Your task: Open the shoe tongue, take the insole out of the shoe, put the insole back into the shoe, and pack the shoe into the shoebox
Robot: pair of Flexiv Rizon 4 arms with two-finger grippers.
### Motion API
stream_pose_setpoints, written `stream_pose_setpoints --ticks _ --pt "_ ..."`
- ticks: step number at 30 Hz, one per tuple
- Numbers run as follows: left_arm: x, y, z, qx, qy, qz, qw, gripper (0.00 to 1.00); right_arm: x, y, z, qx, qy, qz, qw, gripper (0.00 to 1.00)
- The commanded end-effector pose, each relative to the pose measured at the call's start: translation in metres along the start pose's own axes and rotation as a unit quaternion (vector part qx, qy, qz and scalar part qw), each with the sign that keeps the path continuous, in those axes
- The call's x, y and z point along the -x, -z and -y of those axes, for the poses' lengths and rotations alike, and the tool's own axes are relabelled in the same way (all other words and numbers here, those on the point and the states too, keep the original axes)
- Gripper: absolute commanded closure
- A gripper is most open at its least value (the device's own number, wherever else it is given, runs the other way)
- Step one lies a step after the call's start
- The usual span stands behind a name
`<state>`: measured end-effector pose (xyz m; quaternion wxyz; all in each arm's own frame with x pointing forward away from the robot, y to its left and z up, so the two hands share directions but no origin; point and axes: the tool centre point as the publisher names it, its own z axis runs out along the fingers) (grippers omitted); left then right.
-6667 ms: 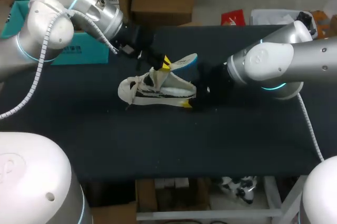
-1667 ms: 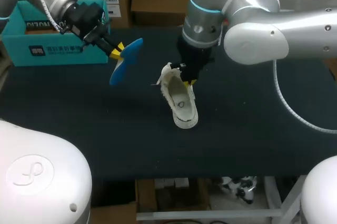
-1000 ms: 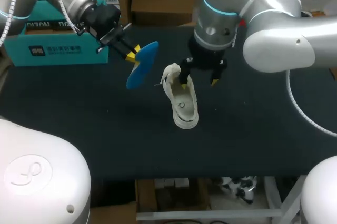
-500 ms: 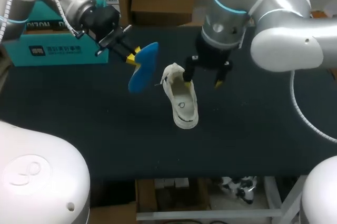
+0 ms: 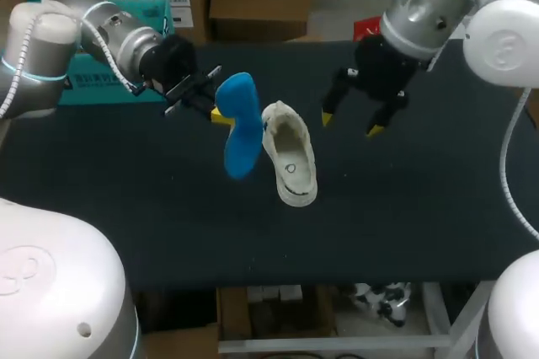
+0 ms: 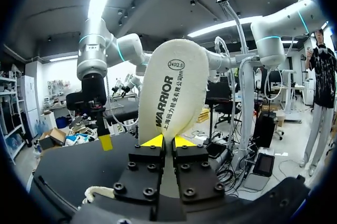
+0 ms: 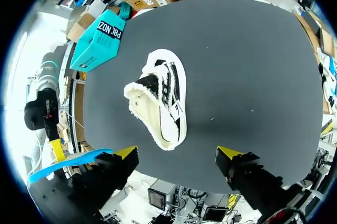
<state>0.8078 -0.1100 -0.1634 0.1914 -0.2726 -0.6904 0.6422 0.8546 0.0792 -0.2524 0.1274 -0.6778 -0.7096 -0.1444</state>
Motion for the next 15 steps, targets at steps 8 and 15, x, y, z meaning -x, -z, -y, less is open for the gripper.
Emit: stream_pose_setpoints --ticks 8,15 --pt "0.006 -0.003 0.018 -0.079 0.020 -0.026 0.996 1.00 0.000 0.000 0.005 -0.029 -0.024 -0.029 0.999 0.00" --pt "0.006 -0.009 0.027 -0.074 0.024 -0.027 0.997 1.00 -0.018 0.008 0.017 -0.097 -0.132 -0.206 0.965 0.00"
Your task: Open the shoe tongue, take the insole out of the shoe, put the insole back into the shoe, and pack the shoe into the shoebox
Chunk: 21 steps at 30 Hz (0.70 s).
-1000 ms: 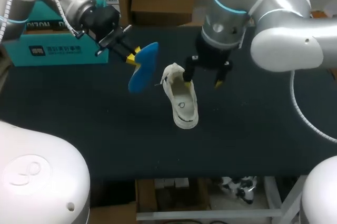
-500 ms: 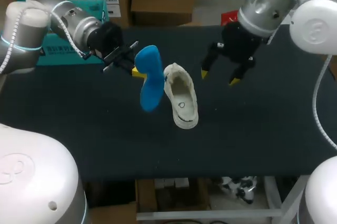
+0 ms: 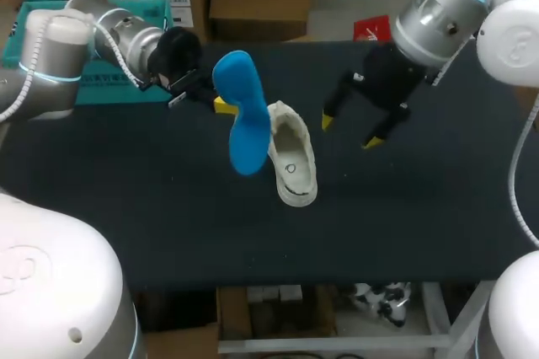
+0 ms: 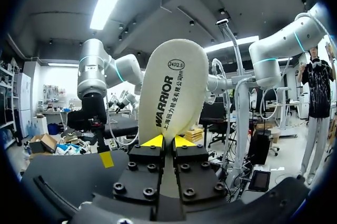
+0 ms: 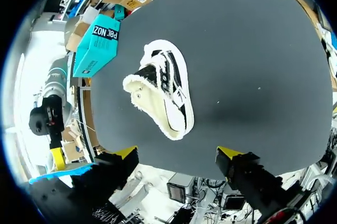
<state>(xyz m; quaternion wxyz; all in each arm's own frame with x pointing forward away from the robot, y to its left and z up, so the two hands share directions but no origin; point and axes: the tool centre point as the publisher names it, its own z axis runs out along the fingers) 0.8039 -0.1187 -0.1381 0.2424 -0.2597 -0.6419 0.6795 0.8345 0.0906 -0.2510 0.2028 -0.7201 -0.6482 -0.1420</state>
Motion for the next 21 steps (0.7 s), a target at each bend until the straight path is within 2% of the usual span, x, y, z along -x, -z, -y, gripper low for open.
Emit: stream_pose_setpoints --ticks 1,5,10,14,18,21 --pt "0.002 -0.003 0.002 -0.001 0.004 -0.001 1.000 1.00 -0.011 0.014 0.004 -0.078 -0.038 -0.162 0.983 0.00" --pt "0.004 0.000 0.007 -0.015 0.012 -0.004 1.000 1.00 -0.011 0.014 0.004 -0.078 -0.038 -0.162 0.983 0.00" --pt "0.008 0.003 0.011 -0.050 0.025 -0.039 0.998 1.00 -0.011 0.014 0.004 -0.078 -0.038 -0.162 0.983 0.00" --pt "0.014 0.005 0.013 -0.064 0.035 -0.050 0.996 1.00 -0.011 0.014 0.004 -0.078 -0.038 -0.162 0.983 0.00" --pt "0.017 0.004 0.015 -0.065 0.037 -0.056 0.996 1.00 -0.017 0.006 -0.002 -0.134 -0.118 -0.165 0.970 0.00" --pt "0.017 0.000 0.018 -0.046 0.031 -0.057 0.997 1.00 -0.023 0.006 -0.002 -0.162 -0.163 -0.184 0.956 0.00"
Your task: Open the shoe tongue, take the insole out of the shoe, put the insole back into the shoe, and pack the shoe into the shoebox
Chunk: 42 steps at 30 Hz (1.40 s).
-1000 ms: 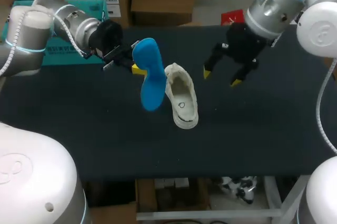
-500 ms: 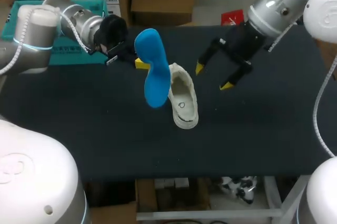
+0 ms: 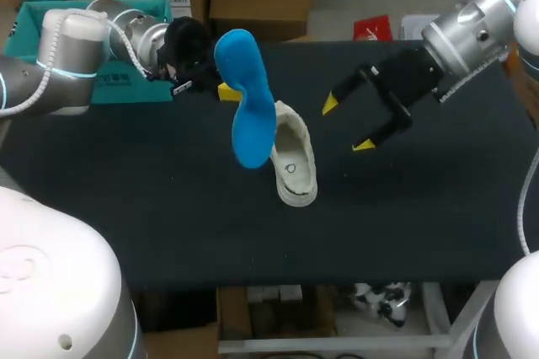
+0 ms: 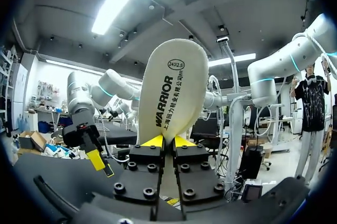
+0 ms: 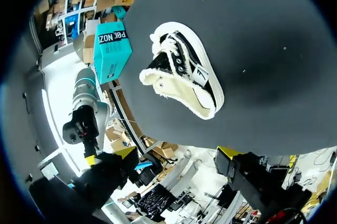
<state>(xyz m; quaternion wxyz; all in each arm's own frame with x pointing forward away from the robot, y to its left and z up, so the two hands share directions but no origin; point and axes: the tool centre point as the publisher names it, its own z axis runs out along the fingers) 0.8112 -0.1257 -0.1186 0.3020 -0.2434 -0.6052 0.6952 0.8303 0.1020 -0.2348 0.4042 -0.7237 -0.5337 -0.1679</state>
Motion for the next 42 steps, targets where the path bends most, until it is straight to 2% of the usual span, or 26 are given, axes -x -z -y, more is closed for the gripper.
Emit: stream_pose_setpoints --ticks 1,5,10,18,30,35,38,41,42 --pt "0.006 0.000 0.000 0.016 -0.008 -0.030 0.999 1.00 -0.009 -0.003 -0.007 -0.045 -0.080 -0.023 0.996 0.00" --pt "0.005 -0.012 -0.001 0.066 -0.027 -0.043 0.997 1.00 -0.016 -0.006 -0.001 -0.059 -0.140 -0.027 0.988 0.00" --pt "0.004 -0.028 -0.006 0.124 -0.057 -0.062 0.989 1.00 -0.020 -0.008 0.005 -0.067 -0.188 -0.036 0.979 0.00" --pt "0.004 -0.046 -0.019 0.212 -0.113 -0.072 0.968 1.00 -0.020 -0.017 0.018 -0.080 -0.241 -0.044 0.966 0.00" --pt "0.009 -0.051 -0.039 0.274 -0.179 -0.075 0.942 1.00 -0.021 -0.034 0.025 -0.105 -0.273 -0.060 0.955 0.00" --pt "0.013 -0.054 -0.050 0.294 -0.204 -0.090 0.930 1.00 -0.022 -0.045 0.025 -0.123 -0.273 -0.070 0.952 0.00" --pt "0.017 -0.056 -0.058 0.302 -0.214 -0.097 0.924 1.00 -0.023 -0.051 0.024 -0.128 -0.280 -0.070 0.949 0.39" --pt "0.019 -0.056 -0.063 0.304 -0.226 -0.098 0.920 1.00 -0.024 -0.057 0.024 -0.133 -0.282 -0.073 0.947 0.54" --pt "0.020 -0.056 -0.065 0.304 -0.231 -0.100 0.919 1.00 -0.024 -0.058 0.024 -0.133 -0.282 -0.074 0.947 0.56"
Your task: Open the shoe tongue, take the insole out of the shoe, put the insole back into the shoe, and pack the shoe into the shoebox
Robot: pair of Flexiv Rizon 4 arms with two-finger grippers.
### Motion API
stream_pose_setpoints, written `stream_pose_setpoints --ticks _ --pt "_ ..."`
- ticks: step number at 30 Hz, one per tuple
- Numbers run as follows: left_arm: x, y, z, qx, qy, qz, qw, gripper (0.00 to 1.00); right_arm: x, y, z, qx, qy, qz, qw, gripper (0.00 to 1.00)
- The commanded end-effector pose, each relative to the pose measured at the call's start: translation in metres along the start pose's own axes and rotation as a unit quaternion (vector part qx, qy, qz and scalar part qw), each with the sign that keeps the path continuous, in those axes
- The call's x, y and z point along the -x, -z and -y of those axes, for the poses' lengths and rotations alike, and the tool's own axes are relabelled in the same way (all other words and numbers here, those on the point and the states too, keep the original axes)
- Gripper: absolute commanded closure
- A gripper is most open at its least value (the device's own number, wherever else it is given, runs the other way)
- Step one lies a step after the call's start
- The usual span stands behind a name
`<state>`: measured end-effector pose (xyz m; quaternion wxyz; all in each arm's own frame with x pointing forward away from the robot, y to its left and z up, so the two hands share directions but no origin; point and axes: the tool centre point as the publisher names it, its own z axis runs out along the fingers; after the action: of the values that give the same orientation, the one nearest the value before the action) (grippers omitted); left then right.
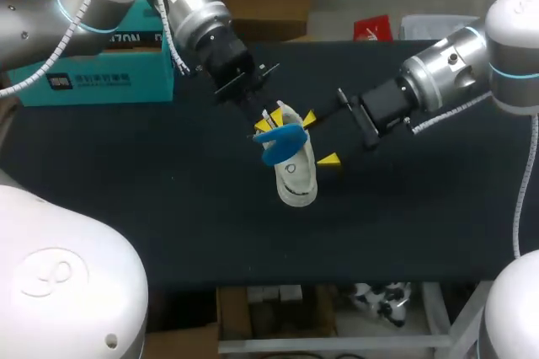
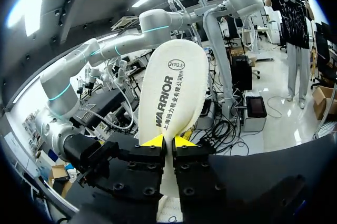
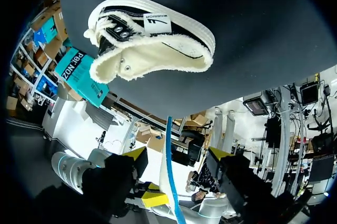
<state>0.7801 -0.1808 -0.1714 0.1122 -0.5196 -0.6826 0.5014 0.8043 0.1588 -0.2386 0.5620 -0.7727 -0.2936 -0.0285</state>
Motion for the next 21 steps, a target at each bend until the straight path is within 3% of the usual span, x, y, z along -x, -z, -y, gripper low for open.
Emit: stream_pose_setpoints --ticks 1,21 --pt "0.000 -0.007 -0.003 0.007 -0.011 0.003 1.000 1.00 -0.002 -0.007 -0.005 -0.006 0.000 -0.001 1.000 0.56" --pt "0.002 -0.019 -0.020 0.027 -0.037 0.006 0.999 1.00 -0.002 -0.016 -0.005 -0.027 0.012 -0.023 0.999 0.80"
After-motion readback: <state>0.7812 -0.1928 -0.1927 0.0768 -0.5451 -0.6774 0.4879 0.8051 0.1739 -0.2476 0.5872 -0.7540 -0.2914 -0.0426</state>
